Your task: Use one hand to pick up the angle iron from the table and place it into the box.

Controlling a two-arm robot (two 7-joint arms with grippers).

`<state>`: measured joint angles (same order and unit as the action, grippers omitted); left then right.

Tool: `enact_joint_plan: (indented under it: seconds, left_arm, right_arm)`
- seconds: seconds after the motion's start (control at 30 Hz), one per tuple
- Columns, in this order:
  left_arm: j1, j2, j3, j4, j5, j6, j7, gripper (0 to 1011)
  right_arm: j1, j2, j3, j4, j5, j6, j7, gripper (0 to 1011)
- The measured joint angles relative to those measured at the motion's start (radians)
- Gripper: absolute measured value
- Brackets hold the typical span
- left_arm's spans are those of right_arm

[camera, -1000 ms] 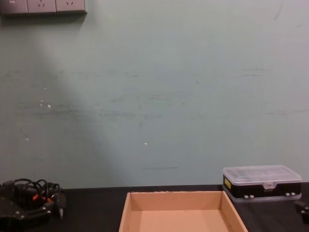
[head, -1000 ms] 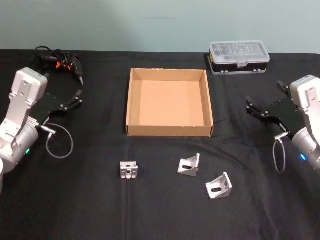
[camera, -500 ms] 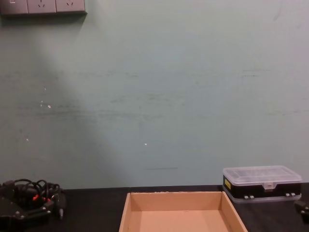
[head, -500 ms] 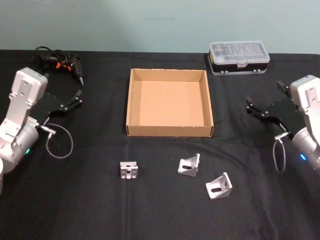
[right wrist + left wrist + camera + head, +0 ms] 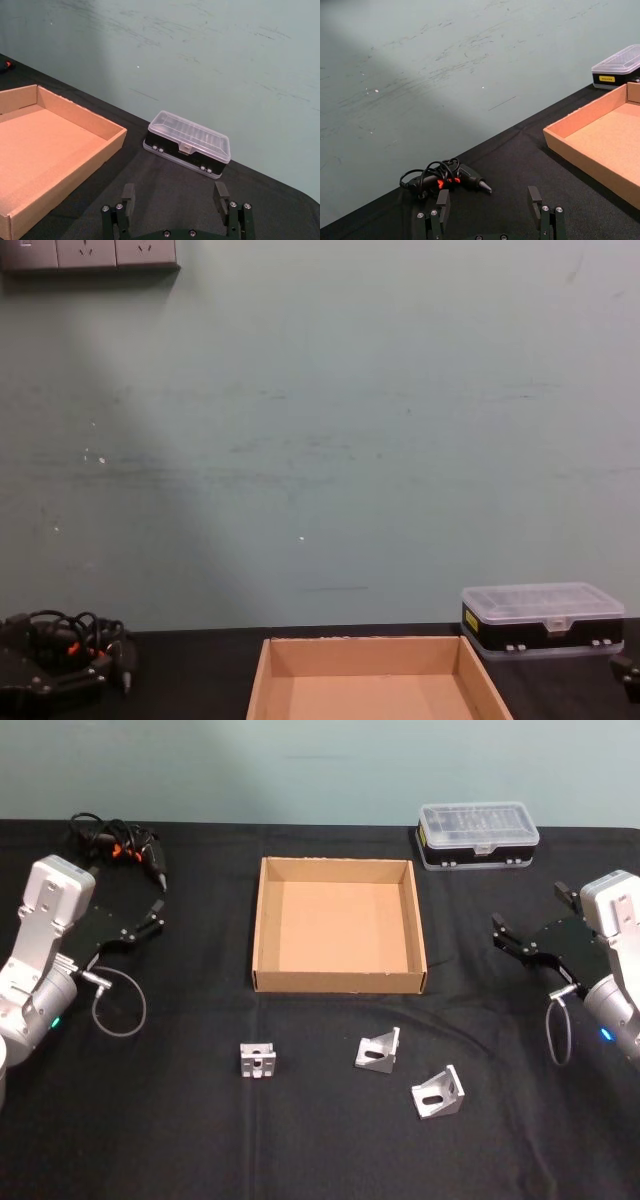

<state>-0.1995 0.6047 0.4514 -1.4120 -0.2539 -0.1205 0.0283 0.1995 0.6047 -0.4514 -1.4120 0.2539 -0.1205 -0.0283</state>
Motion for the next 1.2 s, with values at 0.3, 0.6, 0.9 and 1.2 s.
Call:
enact_joint_plan:
  seconds: [0.3,0.6,0.9,1.2]
  left_arm:
    - [0.0,0.0,0.0,0.0,0.0,0.0,0.0,1011]
    - [0.0,0.0,0.0,0.0,0.0,0.0,0.0,1011]
    - [0.0,0.0,0.0,0.0,0.0,0.0,0.0,1011]
    - [0.0,0.0,0.0,0.0,0.0,0.0,0.0,1011]
  right_arm:
    - [0.0,0.0,0.0,0.0,0.0,0.0,0.0,1003]
    - [0.0,0.0,0.0,0.0,0.0,0.0,0.0,1003]
    - [0.0,0.0,0.0,0.0,0.0,0.0,0.0,1003]
    - [0.0,0.0,0.0,0.0,0.0,0.0,0.0,1003]
